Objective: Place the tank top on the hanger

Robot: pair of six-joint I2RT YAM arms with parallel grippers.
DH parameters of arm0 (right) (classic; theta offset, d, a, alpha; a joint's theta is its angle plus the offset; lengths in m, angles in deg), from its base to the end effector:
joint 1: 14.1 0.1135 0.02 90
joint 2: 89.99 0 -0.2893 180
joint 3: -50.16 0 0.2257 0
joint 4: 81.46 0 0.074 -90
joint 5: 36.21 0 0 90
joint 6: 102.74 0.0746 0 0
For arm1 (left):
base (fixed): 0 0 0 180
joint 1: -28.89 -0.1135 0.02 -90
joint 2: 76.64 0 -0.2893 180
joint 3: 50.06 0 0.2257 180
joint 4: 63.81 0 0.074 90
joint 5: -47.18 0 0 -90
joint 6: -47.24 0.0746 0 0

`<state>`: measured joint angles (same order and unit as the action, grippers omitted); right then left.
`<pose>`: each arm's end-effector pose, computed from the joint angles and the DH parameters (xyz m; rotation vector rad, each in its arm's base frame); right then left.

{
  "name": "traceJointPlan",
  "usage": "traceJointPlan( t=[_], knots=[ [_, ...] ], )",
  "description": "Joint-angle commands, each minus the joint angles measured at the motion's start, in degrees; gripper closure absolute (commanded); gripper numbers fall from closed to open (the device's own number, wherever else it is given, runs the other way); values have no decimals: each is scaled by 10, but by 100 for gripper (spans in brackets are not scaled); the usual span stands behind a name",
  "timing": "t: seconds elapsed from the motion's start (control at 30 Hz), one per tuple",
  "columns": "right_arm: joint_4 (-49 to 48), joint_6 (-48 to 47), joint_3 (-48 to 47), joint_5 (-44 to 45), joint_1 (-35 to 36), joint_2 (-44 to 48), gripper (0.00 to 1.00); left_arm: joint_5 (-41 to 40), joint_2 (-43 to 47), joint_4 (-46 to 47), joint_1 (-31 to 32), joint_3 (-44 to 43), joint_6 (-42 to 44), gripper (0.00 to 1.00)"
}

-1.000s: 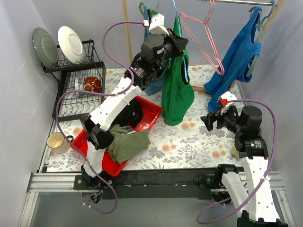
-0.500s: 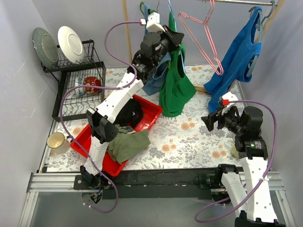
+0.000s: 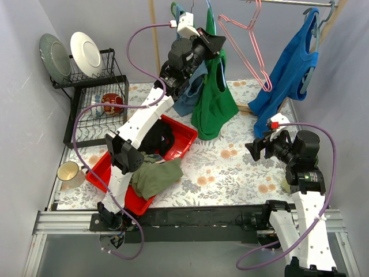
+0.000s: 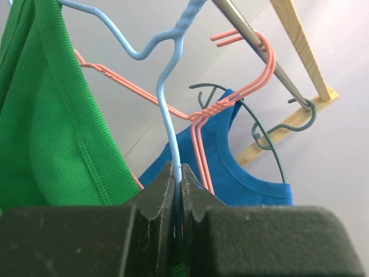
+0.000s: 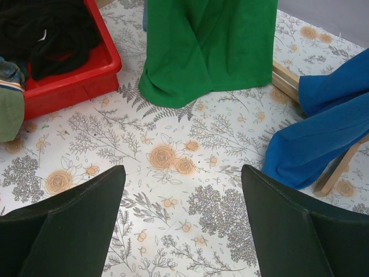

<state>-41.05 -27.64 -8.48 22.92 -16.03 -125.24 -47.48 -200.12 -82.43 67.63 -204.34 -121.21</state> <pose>0.1241 0.0341 0.3297 -0.5679 1.7448 0.2964 0.4082 -0.3197 0.5017 -0.6069 1.4480 -1.6248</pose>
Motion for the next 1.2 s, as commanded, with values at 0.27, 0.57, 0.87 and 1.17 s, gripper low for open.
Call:
traceJointPlan(
  t=[0.27,0.57,0.87,1.17],
  knots=[
    [-30,10,6,-16,-9,3,11,11,16,71,-12,-31,-2,100],
    [-28,11,4,-21,-14,4,11,41,-9,71,-53,-29,-48,100],
    [-29,12,6,-26,-20,4,11,77,-24,58,-69,-18,-73,100],
    [-31,14,8,-34,-25,2,11,91,-4,50,-69,-5,-36,100]
  ],
)
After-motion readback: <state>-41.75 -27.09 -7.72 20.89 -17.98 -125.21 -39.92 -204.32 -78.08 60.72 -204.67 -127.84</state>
